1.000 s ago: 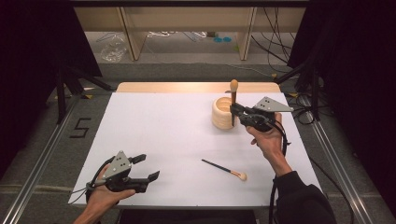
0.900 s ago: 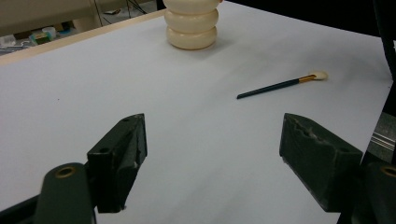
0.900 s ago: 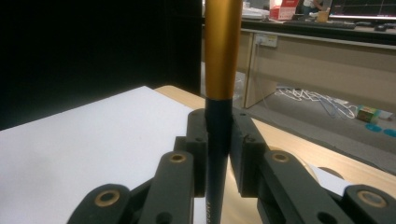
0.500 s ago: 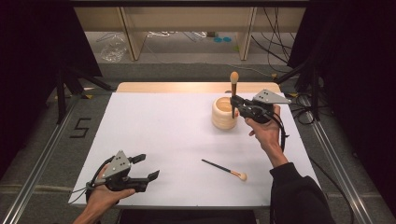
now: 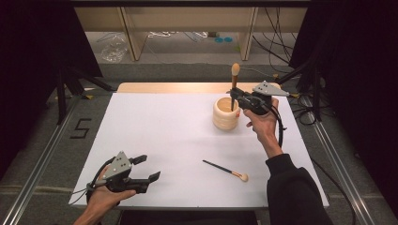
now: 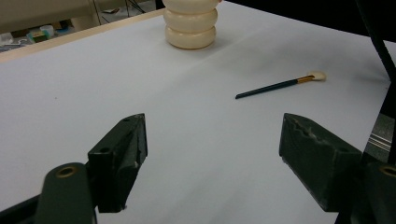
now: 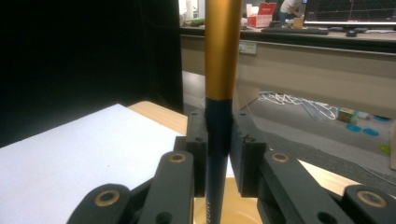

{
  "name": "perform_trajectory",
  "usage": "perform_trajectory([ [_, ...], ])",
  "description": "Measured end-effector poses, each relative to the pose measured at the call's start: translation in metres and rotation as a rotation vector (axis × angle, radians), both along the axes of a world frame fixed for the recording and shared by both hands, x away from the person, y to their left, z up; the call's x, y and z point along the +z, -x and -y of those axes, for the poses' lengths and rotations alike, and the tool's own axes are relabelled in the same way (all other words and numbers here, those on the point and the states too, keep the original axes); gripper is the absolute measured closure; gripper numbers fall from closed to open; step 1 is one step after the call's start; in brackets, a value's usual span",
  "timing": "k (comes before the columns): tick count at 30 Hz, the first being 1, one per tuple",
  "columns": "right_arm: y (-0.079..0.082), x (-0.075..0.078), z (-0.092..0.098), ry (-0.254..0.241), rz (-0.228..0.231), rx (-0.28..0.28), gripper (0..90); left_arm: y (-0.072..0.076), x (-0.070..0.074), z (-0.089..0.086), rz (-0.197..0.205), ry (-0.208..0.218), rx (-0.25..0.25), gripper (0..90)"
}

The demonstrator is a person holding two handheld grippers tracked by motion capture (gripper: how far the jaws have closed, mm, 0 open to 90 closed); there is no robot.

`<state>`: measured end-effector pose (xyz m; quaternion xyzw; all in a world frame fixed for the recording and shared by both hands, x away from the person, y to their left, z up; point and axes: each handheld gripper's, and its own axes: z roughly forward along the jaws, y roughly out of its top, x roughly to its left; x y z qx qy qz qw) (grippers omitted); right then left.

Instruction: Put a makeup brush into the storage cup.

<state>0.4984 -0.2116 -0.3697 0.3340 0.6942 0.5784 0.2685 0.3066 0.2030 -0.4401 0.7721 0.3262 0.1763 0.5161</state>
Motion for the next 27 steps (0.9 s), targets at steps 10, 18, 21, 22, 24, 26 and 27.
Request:
perform_trajectory([
  [10,-0.014,-0.004,-0.002,-0.003,0.002,-0.024,79.7,-0.001,-0.001,-0.001,-0.005,-0.004,-0.001,23.4],
  [18,-0.022,-0.011,-0.001,-0.004,-0.001,-0.045,79.7,-0.001,-0.001,0.000,0.003,0.001,-0.009,23.5],
  [21,-0.024,-0.013,-0.002,0.000,0.000,-0.049,79.7,-0.001,-0.001,0.001,0.000,0.001,-0.010,23.5],
  [22,-0.024,-0.014,-0.002,0.001,0.000,-0.050,79.7,-0.001,-0.001,0.001,-0.001,0.000,-0.010,23.5],
  [24,-0.025,-0.015,-0.003,0.013,0.001,-0.052,79.7,-0.001,-0.001,0.000,0.006,-0.005,-0.015,23.5],
  [26,-0.026,-0.017,-0.005,0.008,-0.004,-0.052,79.7,-0.001,-0.001,0.001,-0.001,-0.003,-0.010,23.5],
  [27,-0.026,-0.018,-0.005,0.005,-0.003,-0.051,79.7,-0.001,-0.001,0.001,-0.001,0.001,-0.012,23.5],
])
